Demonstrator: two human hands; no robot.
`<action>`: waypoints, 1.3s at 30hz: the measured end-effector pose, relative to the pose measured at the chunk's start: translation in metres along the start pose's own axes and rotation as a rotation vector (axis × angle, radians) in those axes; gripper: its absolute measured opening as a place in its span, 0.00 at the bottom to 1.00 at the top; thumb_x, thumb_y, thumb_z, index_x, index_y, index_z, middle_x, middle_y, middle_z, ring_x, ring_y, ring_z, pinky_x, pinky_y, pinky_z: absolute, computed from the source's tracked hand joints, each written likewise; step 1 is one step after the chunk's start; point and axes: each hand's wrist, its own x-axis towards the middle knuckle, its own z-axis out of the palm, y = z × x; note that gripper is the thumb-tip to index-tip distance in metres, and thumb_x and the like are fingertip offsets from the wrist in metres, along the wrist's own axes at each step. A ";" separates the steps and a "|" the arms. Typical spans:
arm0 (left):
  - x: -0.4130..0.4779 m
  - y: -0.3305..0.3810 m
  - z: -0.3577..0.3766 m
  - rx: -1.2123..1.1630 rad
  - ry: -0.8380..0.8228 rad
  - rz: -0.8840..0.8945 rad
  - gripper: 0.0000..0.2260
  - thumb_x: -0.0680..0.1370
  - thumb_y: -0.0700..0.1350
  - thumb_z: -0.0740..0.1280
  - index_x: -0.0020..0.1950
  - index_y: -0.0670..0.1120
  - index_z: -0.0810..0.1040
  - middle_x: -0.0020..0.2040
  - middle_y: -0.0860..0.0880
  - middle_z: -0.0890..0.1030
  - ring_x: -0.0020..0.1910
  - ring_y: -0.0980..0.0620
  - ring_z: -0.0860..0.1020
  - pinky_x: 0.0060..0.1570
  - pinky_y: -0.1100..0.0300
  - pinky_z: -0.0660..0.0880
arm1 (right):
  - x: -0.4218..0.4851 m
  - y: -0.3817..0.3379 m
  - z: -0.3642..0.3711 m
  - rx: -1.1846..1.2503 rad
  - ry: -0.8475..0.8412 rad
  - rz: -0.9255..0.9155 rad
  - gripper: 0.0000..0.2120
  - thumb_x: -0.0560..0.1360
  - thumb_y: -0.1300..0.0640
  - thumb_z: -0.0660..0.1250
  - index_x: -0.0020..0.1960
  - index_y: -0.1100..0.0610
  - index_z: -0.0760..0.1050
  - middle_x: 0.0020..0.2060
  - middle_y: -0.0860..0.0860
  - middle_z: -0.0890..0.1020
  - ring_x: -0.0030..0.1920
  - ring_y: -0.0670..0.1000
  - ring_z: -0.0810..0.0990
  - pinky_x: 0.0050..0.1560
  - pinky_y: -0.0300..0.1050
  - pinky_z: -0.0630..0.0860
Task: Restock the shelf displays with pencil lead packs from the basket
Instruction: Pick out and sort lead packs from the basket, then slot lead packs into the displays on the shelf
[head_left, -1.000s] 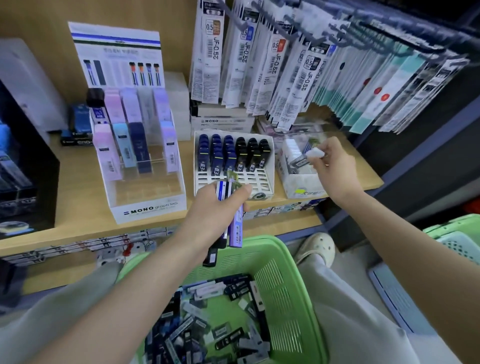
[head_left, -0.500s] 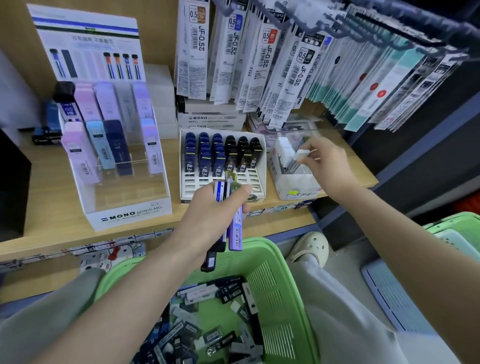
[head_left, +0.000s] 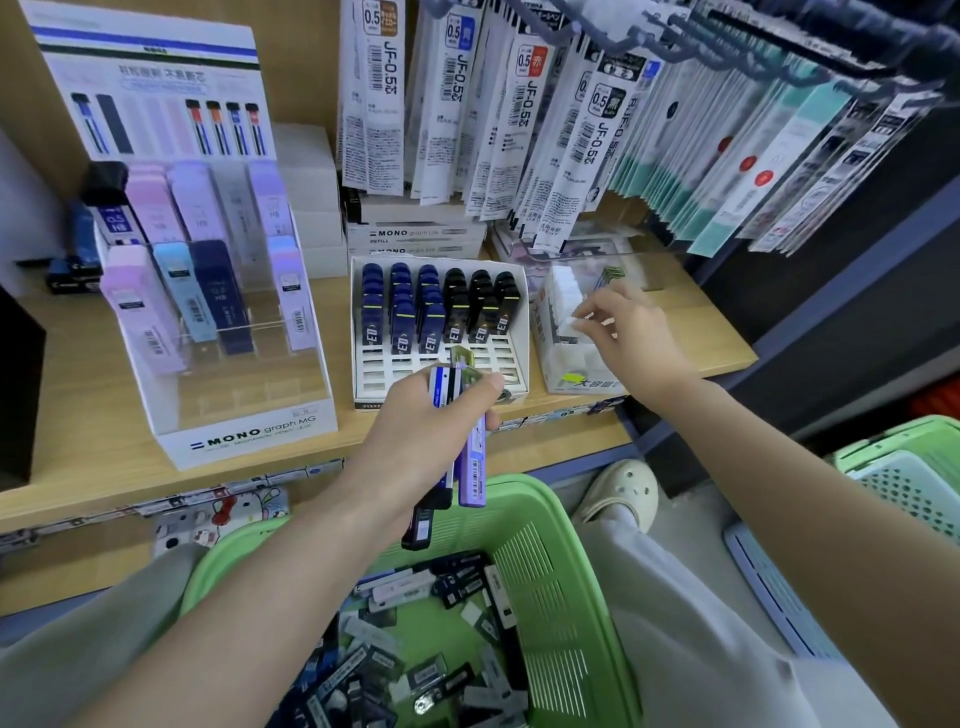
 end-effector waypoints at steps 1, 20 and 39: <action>0.001 -0.001 0.000 0.000 -0.002 0.002 0.11 0.78 0.52 0.65 0.42 0.46 0.76 0.24 0.60 0.76 0.22 0.62 0.70 0.23 0.72 0.68 | 0.001 0.000 0.001 -0.001 0.019 0.002 0.05 0.77 0.60 0.65 0.51 0.61 0.77 0.50 0.55 0.76 0.45 0.51 0.77 0.51 0.52 0.76; 0.005 -0.007 -0.013 -0.173 0.163 0.017 0.14 0.72 0.55 0.70 0.52 0.50 0.76 0.45 0.48 0.83 0.45 0.48 0.81 0.48 0.49 0.79 | -0.083 -0.128 0.005 0.829 -0.475 0.323 0.06 0.75 0.54 0.68 0.45 0.57 0.74 0.36 0.50 0.80 0.33 0.47 0.79 0.38 0.40 0.80; -0.003 0.002 -0.017 -0.014 0.022 0.030 0.09 0.73 0.52 0.71 0.49 0.50 0.79 0.34 0.58 0.80 0.37 0.58 0.78 0.36 0.64 0.70 | -0.085 -0.110 -0.008 0.773 -0.431 0.253 0.05 0.80 0.63 0.57 0.53 0.55 0.70 0.41 0.53 0.83 0.40 0.49 0.83 0.47 0.43 0.79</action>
